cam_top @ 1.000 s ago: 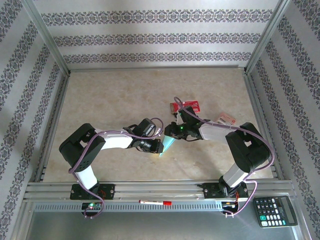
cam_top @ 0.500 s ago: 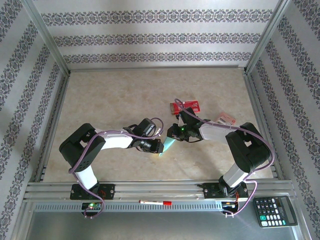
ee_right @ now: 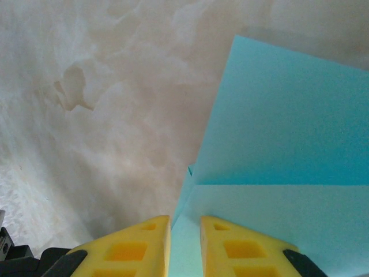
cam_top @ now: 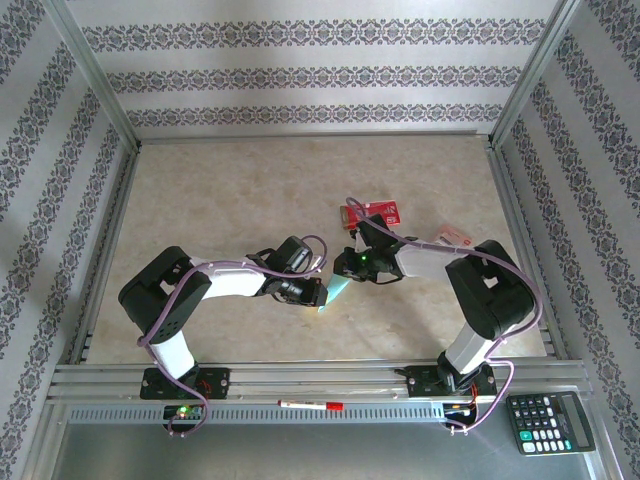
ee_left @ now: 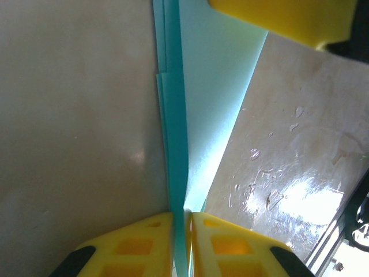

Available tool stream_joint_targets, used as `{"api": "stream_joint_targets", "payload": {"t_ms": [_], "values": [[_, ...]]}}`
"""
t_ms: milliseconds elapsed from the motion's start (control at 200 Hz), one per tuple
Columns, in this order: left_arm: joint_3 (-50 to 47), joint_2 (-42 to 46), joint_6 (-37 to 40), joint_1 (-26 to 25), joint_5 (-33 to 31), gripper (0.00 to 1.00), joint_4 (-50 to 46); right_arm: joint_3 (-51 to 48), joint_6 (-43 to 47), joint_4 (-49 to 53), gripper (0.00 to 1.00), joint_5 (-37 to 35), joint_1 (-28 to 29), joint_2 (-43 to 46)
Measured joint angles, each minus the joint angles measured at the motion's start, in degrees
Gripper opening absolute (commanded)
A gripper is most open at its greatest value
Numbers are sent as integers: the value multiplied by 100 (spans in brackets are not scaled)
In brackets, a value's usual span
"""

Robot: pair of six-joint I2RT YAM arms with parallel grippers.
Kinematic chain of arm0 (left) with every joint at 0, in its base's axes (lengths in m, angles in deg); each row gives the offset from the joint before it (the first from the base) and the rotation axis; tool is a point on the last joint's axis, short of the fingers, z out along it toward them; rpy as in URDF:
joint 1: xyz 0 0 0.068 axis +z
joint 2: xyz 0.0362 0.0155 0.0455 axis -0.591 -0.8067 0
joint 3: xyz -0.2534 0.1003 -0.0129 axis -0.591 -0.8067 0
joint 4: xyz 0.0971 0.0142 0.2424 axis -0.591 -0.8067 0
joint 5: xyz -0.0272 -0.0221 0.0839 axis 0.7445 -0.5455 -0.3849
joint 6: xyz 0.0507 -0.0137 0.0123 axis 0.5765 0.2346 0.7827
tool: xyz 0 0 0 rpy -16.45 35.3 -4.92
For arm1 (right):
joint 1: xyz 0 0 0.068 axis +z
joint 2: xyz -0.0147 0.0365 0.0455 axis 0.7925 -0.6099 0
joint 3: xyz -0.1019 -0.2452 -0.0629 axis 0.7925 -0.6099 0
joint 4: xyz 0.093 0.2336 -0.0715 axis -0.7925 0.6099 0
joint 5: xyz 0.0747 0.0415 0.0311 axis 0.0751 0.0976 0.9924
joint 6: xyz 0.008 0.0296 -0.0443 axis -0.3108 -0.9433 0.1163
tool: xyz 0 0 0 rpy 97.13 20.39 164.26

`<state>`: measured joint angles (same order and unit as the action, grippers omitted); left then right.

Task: Fold a paper plane with a square sheet of paper (pick it up from the middle)
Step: Fold the wing for the fifth time at the center of the table.

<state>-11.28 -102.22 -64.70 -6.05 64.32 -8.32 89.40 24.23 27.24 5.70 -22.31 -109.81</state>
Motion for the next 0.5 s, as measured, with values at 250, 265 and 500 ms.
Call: {"api": "stream_joint_targets", "payload": {"t_ms": [250,265,500], "values": [[0,-2,0,0,17,18,2,66,107,-2,21,2,0,-166],[2,-2,0,0,20,18,2,66,111,-2,21,2,0,-173],[7,-2,0,0,24,19,2,76,133,-22,21,87,-37,-238]]}}
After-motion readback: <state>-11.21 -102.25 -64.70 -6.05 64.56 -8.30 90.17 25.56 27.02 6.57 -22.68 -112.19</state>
